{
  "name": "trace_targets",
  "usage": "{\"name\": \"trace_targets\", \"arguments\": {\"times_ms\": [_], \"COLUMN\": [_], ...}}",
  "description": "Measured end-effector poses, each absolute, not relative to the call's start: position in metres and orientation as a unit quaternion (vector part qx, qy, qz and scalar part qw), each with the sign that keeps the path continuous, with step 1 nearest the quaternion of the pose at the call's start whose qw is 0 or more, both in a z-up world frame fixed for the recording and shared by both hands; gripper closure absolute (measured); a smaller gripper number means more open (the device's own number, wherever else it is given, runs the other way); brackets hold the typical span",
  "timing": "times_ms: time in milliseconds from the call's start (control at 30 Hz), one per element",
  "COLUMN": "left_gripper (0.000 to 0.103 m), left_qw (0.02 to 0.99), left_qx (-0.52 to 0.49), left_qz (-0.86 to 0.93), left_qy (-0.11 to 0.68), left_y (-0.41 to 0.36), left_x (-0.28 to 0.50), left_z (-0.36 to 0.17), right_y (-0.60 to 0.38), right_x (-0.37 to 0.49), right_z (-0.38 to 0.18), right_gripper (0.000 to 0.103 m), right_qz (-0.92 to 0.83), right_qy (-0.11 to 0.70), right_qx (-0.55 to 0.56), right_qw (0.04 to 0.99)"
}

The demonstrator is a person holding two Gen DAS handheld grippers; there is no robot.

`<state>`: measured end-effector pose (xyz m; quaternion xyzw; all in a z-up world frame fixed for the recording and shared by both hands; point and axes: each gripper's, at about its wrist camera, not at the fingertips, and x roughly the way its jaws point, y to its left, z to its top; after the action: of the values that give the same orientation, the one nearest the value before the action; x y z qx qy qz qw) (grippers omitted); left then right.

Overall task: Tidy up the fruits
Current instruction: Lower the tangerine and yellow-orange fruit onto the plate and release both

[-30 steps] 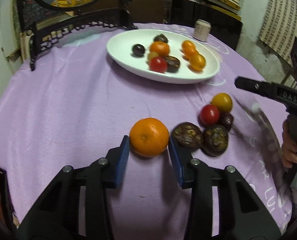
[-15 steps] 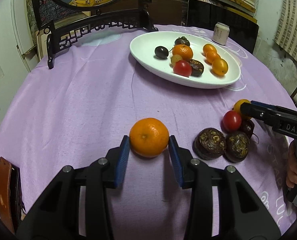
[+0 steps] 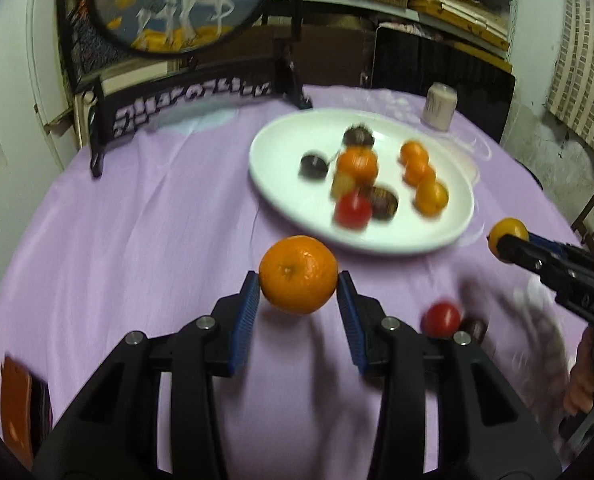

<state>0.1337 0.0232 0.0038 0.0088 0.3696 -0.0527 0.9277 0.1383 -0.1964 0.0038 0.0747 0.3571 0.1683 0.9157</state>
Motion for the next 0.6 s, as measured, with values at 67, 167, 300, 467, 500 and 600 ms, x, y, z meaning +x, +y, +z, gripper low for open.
{"name": "trace_targets", "arguments": {"times_ms": [67,167,300,467,500,600], "left_gripper": [0.062,0.062,0.062,0.062,0.062,0.060], "left_qw": [0.930,0.932,0.931,0.929,0.928,0.927], "left_qx": [0.012,0.020,0.020,0.017,0.014,0.015], "left_qz": [-0.056,-0.056,-0.053,-0.042,-0.042,-0.035], "left_qy": [0.363,0.358,0.361,0.367,0.370,0.373], "left_y": [0.015,0.002,-0.006,-0.008,-0.007,-0.005], "left_x": [0.147,0.171,0.199,0.229,0.233,0.239], "left_z": [0.010,0.015,0.011,0.000,-0.003,-0.011], "right_y": [-0.200,-0.197,-0.186,-0.170,-0.167,-0.162], "right_x": [0.150,0.170,0.192,0.212,0.215,0.222], "right_z": [0.011,0.017,0.019,0.014,0.013,0.007], "right_gripper": [0.067,0.067,0.067,0.067,0.067,0.065], "right_qz": [0.163,0.164,0.167,0.171,0.172,0.178], "right_qy": [0.356,0.359,0.359,0.363,0.363,0.366], "right_qx": [0.084,0.089,0.082,0.061,0.059,0.056], "right_qw": [0.916,0.915,0.915,0.914,0.914,0.912]}}
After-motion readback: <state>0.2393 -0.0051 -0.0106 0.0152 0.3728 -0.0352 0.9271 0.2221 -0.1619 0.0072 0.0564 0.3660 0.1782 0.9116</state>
